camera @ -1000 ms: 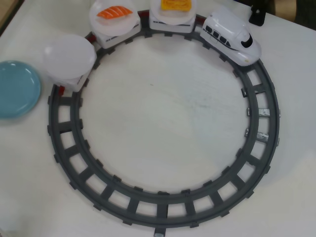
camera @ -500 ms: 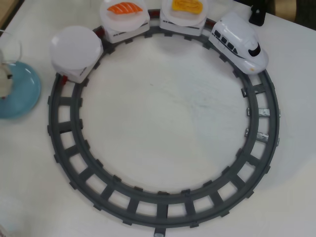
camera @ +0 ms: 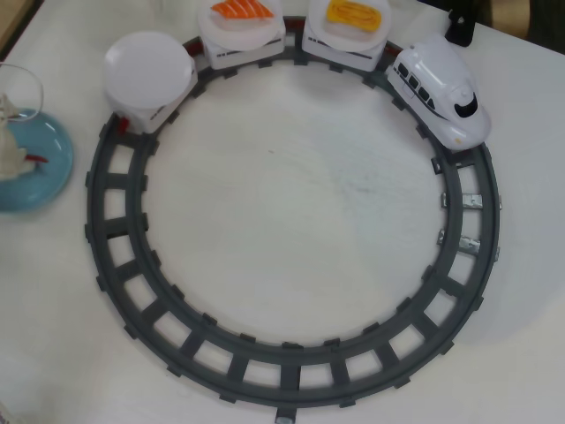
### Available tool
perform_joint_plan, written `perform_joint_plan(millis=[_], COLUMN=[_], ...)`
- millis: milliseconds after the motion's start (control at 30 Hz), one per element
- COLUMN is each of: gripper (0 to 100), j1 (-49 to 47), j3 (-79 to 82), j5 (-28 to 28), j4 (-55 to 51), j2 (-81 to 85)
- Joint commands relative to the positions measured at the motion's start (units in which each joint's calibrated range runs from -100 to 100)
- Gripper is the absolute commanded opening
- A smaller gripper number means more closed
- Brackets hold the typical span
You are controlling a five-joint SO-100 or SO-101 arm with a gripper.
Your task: Pick up the sushi from the Shinkansen and put it on the blue dish
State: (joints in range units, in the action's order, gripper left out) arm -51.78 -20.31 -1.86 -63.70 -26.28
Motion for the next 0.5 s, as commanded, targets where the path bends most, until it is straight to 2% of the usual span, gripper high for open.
perform_joint_plan(millis=[0,167,267,467], gripper=[19,19,19,19], j1=[1.1,0.2,-1.9,-6.0], j3=[-3.7,-8.5,-2.3,30.6], j5=[-0.4,-1.4,-0.9,-0.9], j4=[-2.0,-10.6,-12.0,5.2], j2=[8.3,14.6,19.2,36.5])
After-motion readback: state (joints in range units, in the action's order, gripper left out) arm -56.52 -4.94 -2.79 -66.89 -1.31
